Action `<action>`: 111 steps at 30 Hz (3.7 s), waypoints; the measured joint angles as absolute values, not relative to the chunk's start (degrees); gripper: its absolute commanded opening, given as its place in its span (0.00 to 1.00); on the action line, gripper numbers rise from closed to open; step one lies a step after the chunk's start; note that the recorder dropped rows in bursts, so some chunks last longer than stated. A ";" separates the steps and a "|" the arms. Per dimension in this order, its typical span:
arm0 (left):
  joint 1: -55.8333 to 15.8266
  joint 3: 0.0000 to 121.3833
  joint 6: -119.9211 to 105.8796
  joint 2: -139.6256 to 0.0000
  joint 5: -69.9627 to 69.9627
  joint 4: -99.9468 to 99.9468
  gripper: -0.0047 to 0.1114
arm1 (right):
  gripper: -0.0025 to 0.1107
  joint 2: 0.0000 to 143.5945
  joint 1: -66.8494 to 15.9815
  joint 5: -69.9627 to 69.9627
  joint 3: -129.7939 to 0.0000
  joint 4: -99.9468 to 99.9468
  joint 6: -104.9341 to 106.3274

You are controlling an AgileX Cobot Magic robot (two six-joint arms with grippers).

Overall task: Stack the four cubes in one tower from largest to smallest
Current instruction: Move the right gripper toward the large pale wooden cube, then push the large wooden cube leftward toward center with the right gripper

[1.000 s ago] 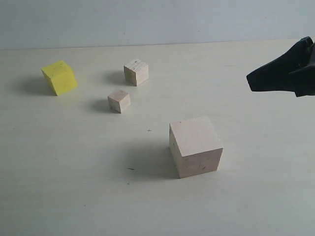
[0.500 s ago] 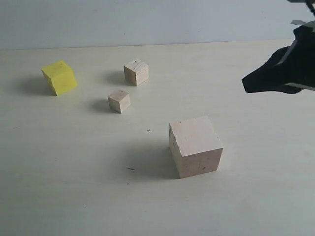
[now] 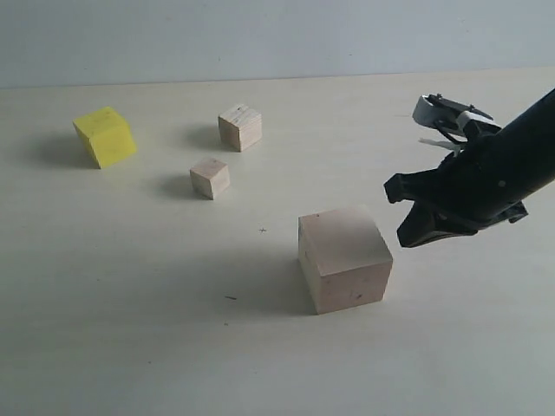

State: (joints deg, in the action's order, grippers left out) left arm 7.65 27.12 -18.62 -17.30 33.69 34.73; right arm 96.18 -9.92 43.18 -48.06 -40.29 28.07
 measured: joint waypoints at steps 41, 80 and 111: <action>5.48 27.12 -35.75 -18.19 41.86 44.56 0.04 | 0.02 90.10 -19.24 55.25 -52.31 -44.00 28.41; 5.48 27.12 -35.75 -18.19 41.86 44.99 0.04 | 0.02 105.07 -33.89 37.19 -52.22 -45.26 25.47; 5.48 27.12 -35.95 -18.19 41.86 44.99 0.04 | 0.02 108.01 -33.89 38.28 -58.24 -59.02 33.71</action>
